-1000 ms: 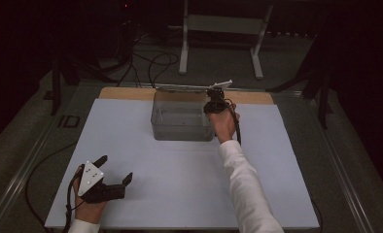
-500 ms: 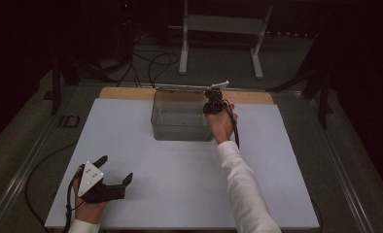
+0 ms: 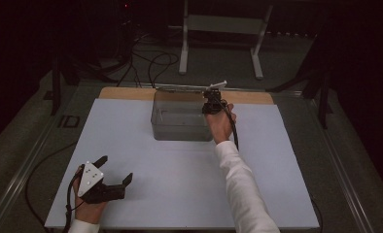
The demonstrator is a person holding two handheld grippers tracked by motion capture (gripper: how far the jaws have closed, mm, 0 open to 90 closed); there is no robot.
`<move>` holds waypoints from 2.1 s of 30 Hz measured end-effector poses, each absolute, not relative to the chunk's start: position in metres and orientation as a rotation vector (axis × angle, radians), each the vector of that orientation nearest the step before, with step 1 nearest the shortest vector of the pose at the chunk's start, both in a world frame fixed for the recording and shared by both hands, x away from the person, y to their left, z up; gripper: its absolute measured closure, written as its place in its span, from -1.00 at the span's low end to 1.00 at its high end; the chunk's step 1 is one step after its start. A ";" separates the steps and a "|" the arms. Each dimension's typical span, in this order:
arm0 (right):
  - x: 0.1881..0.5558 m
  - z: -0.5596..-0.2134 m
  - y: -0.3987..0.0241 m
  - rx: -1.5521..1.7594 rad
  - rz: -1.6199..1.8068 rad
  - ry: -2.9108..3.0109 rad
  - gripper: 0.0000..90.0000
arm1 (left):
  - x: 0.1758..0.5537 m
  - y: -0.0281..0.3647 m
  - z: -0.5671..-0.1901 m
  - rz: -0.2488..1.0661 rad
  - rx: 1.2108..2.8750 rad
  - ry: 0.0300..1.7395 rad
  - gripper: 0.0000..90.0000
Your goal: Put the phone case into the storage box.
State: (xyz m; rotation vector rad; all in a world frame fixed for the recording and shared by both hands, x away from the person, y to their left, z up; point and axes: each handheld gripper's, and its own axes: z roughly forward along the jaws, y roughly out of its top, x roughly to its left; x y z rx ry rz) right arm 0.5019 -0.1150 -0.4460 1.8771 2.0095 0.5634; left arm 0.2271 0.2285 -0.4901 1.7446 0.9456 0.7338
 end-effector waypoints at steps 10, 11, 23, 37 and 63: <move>0.501 -0.446 -0.114 1.861 0.564 2.028 0.69 | 0.227 0.228 -0.490 0.734 1.744 0.945 -0.99; 0.501 -0.446 -0.113 1.847 0.562 2.034 0.65 | 0.227 0.228 -0.490 0.734 1.743 0.945 -0.99; 0.495 -0.430 -0.112 1.717 0.600 2.068 0.43 | 0.227 0.228 -0.490 0.734 1.748 0.944 -0.99; 0.487 -0.411 -0.126 1.515 0.752 2.107 -0.17 | 0.227 0.228 -0.491 0.736 1.747 0.945 -0.99; 0.441 -0.400 -0.126 1.203 1.012 2.117 -0.78 | 0.226 0.227 -0.490 0.736 1.744 0.944 -1.00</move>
